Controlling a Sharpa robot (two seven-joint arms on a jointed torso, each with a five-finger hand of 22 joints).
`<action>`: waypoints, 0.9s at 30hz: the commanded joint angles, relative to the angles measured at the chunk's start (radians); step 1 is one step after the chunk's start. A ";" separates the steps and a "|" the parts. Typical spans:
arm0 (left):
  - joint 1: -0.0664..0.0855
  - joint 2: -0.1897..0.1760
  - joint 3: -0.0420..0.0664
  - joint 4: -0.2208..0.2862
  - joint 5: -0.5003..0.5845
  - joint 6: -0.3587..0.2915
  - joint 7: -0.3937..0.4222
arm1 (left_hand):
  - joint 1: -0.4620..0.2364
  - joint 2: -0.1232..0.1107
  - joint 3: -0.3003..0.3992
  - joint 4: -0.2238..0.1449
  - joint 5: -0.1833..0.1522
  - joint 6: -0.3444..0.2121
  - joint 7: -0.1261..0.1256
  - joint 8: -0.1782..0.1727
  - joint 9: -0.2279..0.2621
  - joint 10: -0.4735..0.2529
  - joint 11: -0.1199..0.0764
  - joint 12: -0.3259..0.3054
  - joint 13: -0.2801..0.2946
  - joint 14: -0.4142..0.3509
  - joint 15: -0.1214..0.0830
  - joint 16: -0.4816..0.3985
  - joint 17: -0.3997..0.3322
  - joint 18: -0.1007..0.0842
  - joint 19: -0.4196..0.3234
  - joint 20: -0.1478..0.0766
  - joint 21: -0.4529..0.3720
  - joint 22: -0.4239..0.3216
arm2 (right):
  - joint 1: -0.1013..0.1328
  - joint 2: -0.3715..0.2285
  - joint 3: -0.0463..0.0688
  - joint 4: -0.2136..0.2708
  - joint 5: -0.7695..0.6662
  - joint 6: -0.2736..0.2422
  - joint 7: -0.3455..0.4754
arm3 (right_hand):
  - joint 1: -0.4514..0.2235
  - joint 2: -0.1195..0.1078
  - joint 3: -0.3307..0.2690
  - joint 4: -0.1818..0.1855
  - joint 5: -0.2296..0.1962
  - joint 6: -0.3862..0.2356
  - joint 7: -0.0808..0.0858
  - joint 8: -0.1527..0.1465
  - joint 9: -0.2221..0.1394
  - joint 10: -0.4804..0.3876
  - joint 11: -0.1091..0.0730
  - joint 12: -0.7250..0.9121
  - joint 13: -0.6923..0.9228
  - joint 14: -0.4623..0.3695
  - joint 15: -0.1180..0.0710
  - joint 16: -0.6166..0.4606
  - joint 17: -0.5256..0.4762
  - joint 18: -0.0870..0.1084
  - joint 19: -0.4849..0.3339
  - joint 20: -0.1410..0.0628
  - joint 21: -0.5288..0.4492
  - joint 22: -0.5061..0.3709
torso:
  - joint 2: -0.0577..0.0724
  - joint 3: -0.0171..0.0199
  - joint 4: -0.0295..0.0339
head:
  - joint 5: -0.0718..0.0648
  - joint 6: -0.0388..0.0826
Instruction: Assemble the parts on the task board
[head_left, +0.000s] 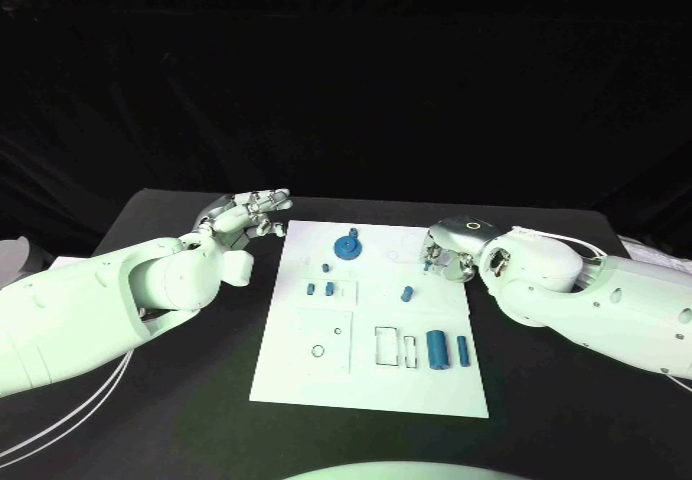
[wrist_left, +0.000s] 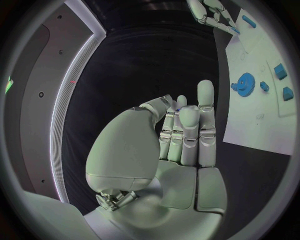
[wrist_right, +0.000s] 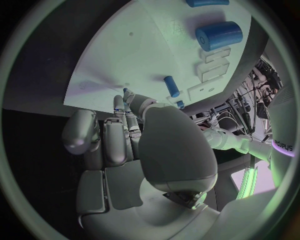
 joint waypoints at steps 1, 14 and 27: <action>0.000 0.001 0.001 0.003 -0.007 0.018 0.003 | 0.004 0.003 0.001 -0.006 0.004 -0.003 0.004 -0.001 -0.001 -0.008 0.001 0.006 0.000 -0.007 -0.001 -0.006 -0.001 0.011 0.006 -0.001 0.001 0.000 | 0.003 -0.010 0.001 0.024 0.000 -0.012 -0.012 | -0.003 0.002 0.005 -0.001 -0.003 0.007 -0.001 0.003 0.002 0.008 -0.001 0.002 0.001 0.056 0.001 0.006 0.000 -0.003 0.006 0.003 0.006 0.001 | 0.000 -0.0003 0.0007 | 0.002 0.000; 0.000 0.003 0.001 0.001 -0.007 0.021 0.003 | 0.005 0.002 0.001 -0.008 0.004 -0.003 0.004 -0.001 -0.002 -0.009 0.001 0.007 0.000 -0.009 -0.001 -0.007 -0.003 0.011 0.006 -0.001 0.001 0.000 | 0.004 -0.009 0.003 0.142 -0.026 -0.067 -0.010 | -0.007 0.000 0.005 -0.001 -0.003 0.009 0.001 0.003 0.002 0.010 0.001 0.000 0.001 0.056 0.001 0.007 0.000 -0.003 0.007 0.003 0.007 0.003 | 0.000 -0.0005 0.0034 | 0.017 -0.001; 0.000 0.012 0.001 0.020 -0.007 0.021 0.005 | 0.006 0.002 0.002 -0.009 0.005 -0.004 0.004 -0.001 -0.002 -0.010 0.001 0.007 0.000 -0.009 -0.001 -0.007 -0.004 0.011 0.006 -0.001 0.001 0.000 | -0.028 0.091 0.001 0.205 -0.036 -0.039 0.014 | -0.009 0.001 0.007 -0.003 -0.003 0.008 0.004 0.002 0.003 0.011 0.004 -0.002 0.000 0.056 0.003 0.008 0.001 -0.003 0.007 0.003 0.008 0.003 | 0.000 -0.0036 0.0025 | 0.076 -0.017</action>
